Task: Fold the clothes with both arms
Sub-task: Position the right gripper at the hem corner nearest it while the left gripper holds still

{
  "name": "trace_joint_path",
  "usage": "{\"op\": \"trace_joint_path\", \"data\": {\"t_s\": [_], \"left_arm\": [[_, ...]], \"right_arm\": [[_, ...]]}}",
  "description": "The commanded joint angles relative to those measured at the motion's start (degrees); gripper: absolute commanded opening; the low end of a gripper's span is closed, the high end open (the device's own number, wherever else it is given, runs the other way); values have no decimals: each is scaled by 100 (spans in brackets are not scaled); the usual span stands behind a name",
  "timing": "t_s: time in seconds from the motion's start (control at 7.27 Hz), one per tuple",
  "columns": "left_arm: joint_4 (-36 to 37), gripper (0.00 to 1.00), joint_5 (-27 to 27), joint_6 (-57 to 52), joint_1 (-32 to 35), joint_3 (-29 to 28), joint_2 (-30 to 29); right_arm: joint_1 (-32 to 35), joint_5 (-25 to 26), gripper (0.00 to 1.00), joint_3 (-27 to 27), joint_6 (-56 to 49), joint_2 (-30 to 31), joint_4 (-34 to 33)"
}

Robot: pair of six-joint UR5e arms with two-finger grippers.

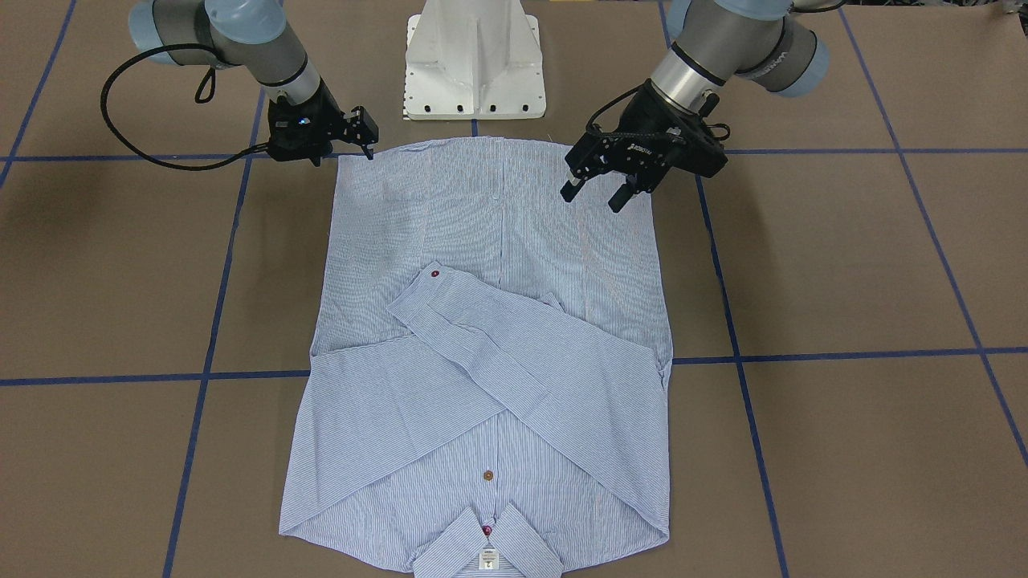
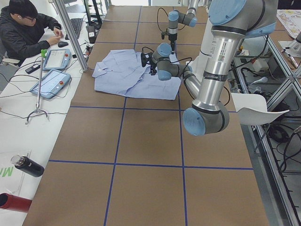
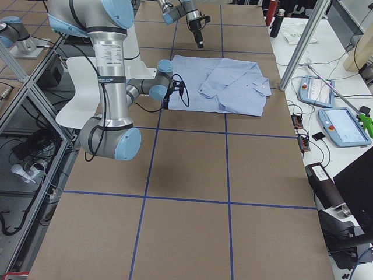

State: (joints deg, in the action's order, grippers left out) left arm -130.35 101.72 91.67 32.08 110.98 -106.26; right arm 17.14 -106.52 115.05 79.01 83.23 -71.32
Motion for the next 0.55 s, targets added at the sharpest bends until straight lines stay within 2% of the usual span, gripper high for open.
{"op": "trace_joint_path", "data": {"t_s": [0.0,0.14,0.41], "left_arm": [[1,99,15,0,0,20,0],[1,99,23,0,0,38,-9],[1,99,24,0,0,55,0]], "right_arm": [[-140,0,100,-26,9,-9,-146],[-193,-52,99,-61,0,-52,-172],[-202,-79,86,-79,0,-88,-295]]}}
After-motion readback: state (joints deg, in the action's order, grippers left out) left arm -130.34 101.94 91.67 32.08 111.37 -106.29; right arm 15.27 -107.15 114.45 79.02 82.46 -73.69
